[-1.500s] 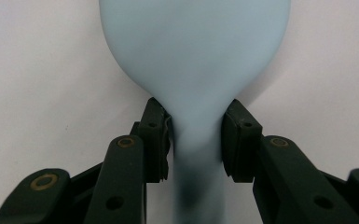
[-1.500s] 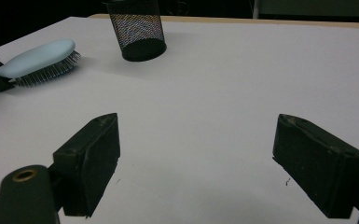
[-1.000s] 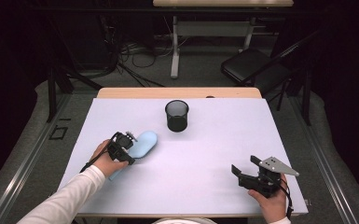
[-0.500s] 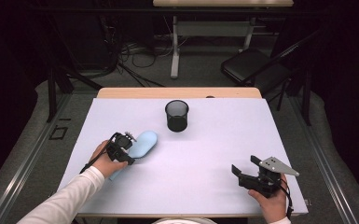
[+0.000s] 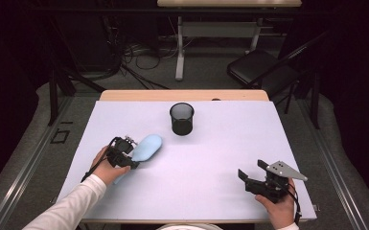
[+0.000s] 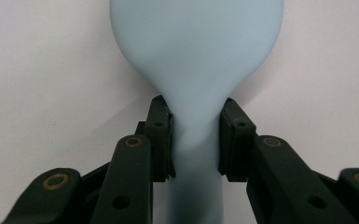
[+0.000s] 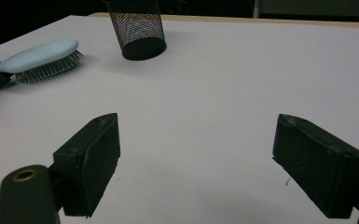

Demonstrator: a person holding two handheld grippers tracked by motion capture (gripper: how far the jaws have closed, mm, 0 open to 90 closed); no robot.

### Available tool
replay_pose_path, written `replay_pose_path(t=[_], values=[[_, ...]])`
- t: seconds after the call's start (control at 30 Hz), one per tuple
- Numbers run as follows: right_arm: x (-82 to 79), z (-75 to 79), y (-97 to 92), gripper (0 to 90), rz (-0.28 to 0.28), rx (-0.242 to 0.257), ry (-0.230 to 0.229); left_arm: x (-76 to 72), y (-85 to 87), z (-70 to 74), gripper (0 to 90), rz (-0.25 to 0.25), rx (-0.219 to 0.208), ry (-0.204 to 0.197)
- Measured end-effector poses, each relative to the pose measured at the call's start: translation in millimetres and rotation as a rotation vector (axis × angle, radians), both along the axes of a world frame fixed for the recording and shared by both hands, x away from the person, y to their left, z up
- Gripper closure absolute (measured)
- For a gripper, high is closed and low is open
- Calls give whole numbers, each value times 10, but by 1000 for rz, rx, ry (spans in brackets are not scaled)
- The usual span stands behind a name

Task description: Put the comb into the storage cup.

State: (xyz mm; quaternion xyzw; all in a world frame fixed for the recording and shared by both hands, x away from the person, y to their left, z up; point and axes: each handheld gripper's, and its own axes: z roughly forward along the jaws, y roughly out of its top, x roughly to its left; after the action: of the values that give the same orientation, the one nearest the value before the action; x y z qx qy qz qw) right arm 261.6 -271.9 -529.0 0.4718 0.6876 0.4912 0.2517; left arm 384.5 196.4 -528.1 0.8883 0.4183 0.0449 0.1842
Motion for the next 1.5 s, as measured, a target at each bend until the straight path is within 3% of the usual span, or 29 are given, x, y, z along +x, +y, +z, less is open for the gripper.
replay_pose_path(t=[0.1,0.37,0.77,1.5], values=[[1,-1,0,145,0,1,2,-15,26,16,698,6,-44,-12],[3,-3,2,145,0,4,0,-15,69,67,699,24,-107,-27],[9,-12,2,144,-1,6,8,-8,101,230,698,39,-192,-103],[13,-19,2,145,-4,8,11,-41,-31,554,698,-16,-275,-203]])
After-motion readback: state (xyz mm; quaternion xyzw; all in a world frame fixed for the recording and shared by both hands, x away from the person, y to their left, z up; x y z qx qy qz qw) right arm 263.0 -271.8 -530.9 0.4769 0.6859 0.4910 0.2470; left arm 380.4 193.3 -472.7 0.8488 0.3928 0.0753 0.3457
